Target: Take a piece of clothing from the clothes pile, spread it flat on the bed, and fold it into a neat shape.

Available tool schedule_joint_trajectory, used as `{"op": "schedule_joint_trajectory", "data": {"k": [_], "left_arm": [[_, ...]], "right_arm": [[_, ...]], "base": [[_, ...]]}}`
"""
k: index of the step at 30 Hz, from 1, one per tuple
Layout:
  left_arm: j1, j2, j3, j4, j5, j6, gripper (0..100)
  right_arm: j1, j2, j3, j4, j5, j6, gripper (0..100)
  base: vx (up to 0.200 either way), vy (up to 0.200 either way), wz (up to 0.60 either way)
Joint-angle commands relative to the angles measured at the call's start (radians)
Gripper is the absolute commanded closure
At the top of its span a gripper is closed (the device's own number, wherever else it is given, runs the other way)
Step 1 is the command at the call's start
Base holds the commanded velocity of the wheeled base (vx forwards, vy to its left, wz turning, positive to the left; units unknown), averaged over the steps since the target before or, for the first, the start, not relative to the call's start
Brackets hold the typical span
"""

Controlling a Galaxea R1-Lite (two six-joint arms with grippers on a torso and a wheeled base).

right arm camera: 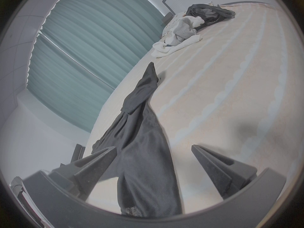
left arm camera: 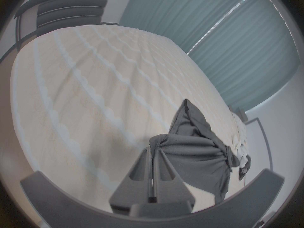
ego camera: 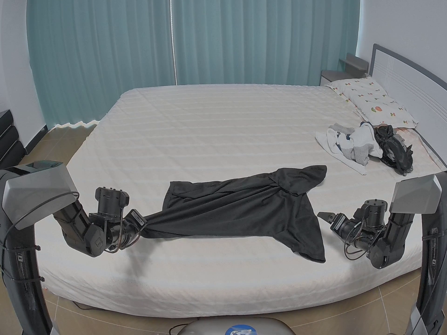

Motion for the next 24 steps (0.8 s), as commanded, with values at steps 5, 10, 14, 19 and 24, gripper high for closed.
{"op": "schedule_joint_trajectory", "data": {"k": [5,10,14,19,24], "left_arm": [[0.098,-0.008,-0.047,-0.002,-0.004,-0.063,100],[0.105,0.003,-0.047,-0.001,-0.036,-0.064,100],[0.105,-0.003,-0.043,0.001,-0.050,-0.064,100],[0.104,0.001,-0.040,0.003,-0.051,-0.064,100],[0.101,-0.002,-0.036,0.007,-0.064,-0.064,100]], "right_arm": [[0.074,0.032,-0.157,0.134,0.019,0.000,0],[0.089,0.047,-0.310,0.338,0.005,-0.007,0],[0.091,0.068,-0.356,0.381,-0.017,-0.013,0],[0.091,0.085,-0.373,0.435,-0.024,-0.063,100],[0.083,0.093,-0.356,0.441,-0.056,-0.135,100]], "base": [[0.000,0.000,0.00],[0.000,0.000,0.00],[0.000,0.000,0.00],[0.000,0.000,0.00],[0.000,0.000,0.00]]}}
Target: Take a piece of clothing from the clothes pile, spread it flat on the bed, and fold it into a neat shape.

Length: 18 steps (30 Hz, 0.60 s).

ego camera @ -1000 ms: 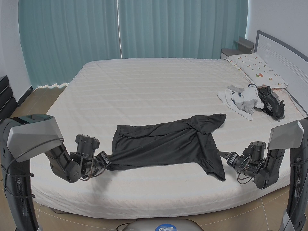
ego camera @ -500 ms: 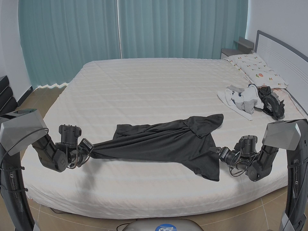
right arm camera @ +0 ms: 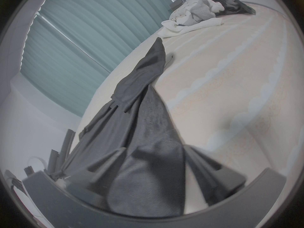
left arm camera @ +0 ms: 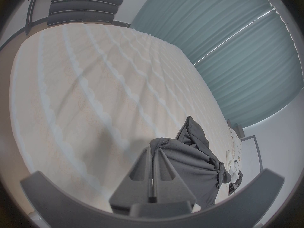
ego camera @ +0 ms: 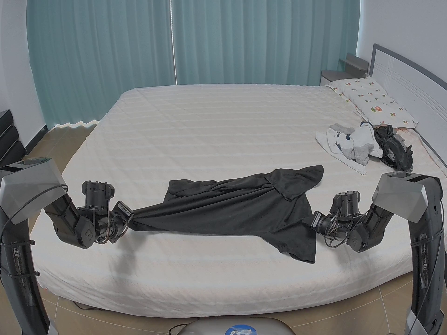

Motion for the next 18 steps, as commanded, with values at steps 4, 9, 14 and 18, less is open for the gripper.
{"op": "schedule_joint_trajectory", "data": {"k": [4,9,14,18], "left_arm": [[-0.004,-0.009,0.031,-0.002,-0.045,0.003,100],[-0.004,-0.040,0.063,0.005,-0.126,0.009,100],[-0.018,-0.063,0.068,0.097,-0.129,0.057,100],[-0.055,-0.071,0.069,0.237,-0.129,0.153,100]], "right_arm": [[-0.061,-0.017,0.068,0.002,0.000,-0.080,100],[-0.172,-0.094,0.184,0.011,0.052,-0.181,100],[-0.267,-0.192,0.295,0.015,0.125,-0.225,100],[-0.324,-0.229,0.373,0.034,0.147,-0.337,100]], "base": [[0.000,0.000,0.00],[0.000,0.000,0.00],[0.000,0.000,0.00],[0.000,0.000,0.00]]}}
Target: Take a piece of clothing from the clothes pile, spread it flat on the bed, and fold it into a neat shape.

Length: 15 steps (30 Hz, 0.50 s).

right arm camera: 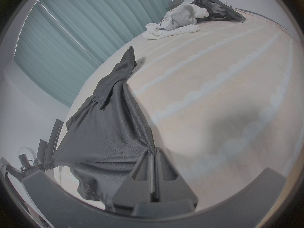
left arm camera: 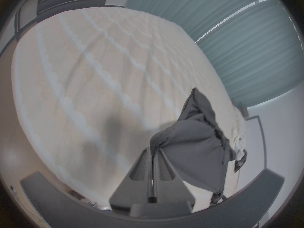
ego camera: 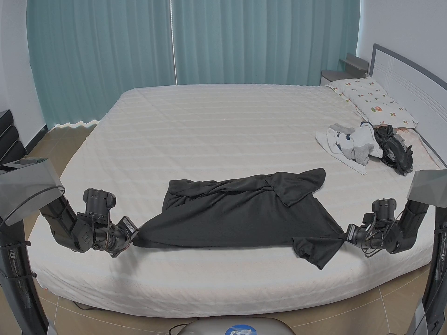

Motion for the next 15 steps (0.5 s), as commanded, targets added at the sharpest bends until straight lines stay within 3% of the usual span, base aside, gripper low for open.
{"op": "schedule_joint_trajectory", "data": {"k": [1,8,12,15], "left_arm": [[-0.051,-0.033,0.005,0.127,-0.001,0.078,100],[-0.102,-0.091,0.028,0.281,0.002,0.139,100],[-0.114,-0.088,0.059,0.323,0.002,0.216,100],[-0.114,-0.082,0.056,0.323,0.007,0.223,100]], "right_arm": [[-0.085,-0.098,0.105,0.024,0.026,-0.101,100],[-0.116,-0.165,0.151,0.127,0.030,-0.196,100],[-0.120,-0.205,0.155,0.251,0.029,-0.288,100],[-0.131,-0.196,0.130,0.297,0.027,-0.322,100]], "base": [[0.000,0.000,0.00],[0.000,0.000,0.00],[0.000,0.000,0.00],[0.000,0.000,0.00]]}}
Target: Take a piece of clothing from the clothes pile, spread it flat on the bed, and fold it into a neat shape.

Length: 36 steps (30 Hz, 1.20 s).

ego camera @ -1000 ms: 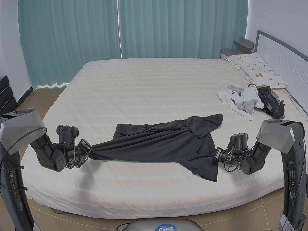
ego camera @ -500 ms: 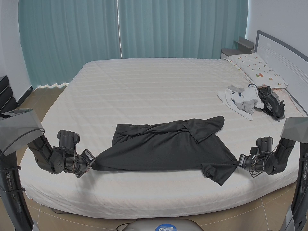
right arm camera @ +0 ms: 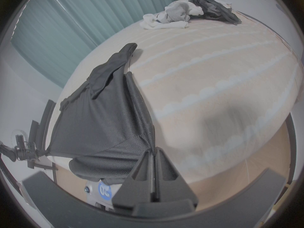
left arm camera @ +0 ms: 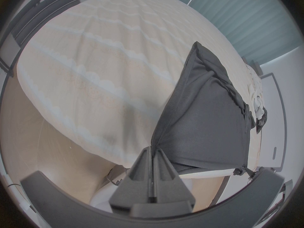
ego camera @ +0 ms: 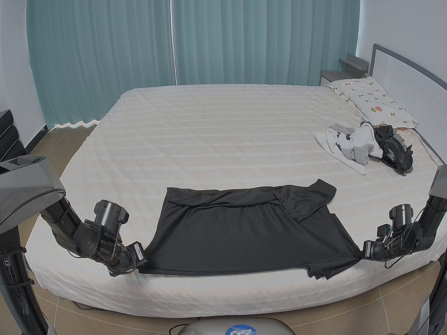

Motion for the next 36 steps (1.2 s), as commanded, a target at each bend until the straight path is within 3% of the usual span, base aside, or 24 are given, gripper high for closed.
{"op": "schedule_joint_trajectory", "data": {"k": [1,5,6,9,13,17,19,26,30,36], "left_arm": [[-0.011,-0.006,0.010,0.013,0.001,0.021,100],[-0.017,-0.006,0.018,0.012,0.000,0.023,100],[-0.017,-0.006,0.018,0.012,0.000,0.023,0],[-0.017,-0.006,0.015,0.010,0.000,0.021,0],[-0.013,-0.010,0.001,0.001,-0.005,0.013,0],[0.012,-0.027,-0.036,-0.056,-0.028,-0.060,0],[0.013,-0.018,-0.051,-0.122,-0.068,-0.131,0],[0.036,-0.001,-0.039,-0.312,-0.117,-0.249,0],[0.056,0.028,-0.040,-0.330,-0.115,-0.246,0],[0.059,0.048,-0.040,-0.330,-0.112,-0.243,0]], "right_arm": [[-0.016,-0.016,-0.039,0.038,-0.007,-0.038,100],[-0.016,0.032,-0.080,0.045,-0.014,-0.036,100],[-0.016,0.032,-0.080,0.045,-0.014,-0.036,0],[-0.009,0.068,-0.095,0.034,-0.017,-0.032,0],[0.001,0.027,-0.148,0.011,-0.004,0.074,0],[0.040,-0.067,-0.220,-0.038,0.029,0.347,0],[0.112,-0.083,-0.255,-0.047,0.015,0.487,0],[0.336,-0.016,-0.393,-0.048,-0.143,0.717,0],[0.402,0.110,-0.485,-0.036,-0.178,0.725,0],[0.410,0.236,-0.626,0.007,-0.234,0.717,0]], "base": [[0.000,0.000,0.00],[0.000,0.000,0.00],[0.000,0.000,0.00],[0.000,0.000,0.00],[0.000,0.000,0.00],[0.000,0.000,0.00],[0.000,0.000,0.00],[0.000,0.000,0.00],[0.000,0.000,0.00],[0.000,0.000,0.00]]}}
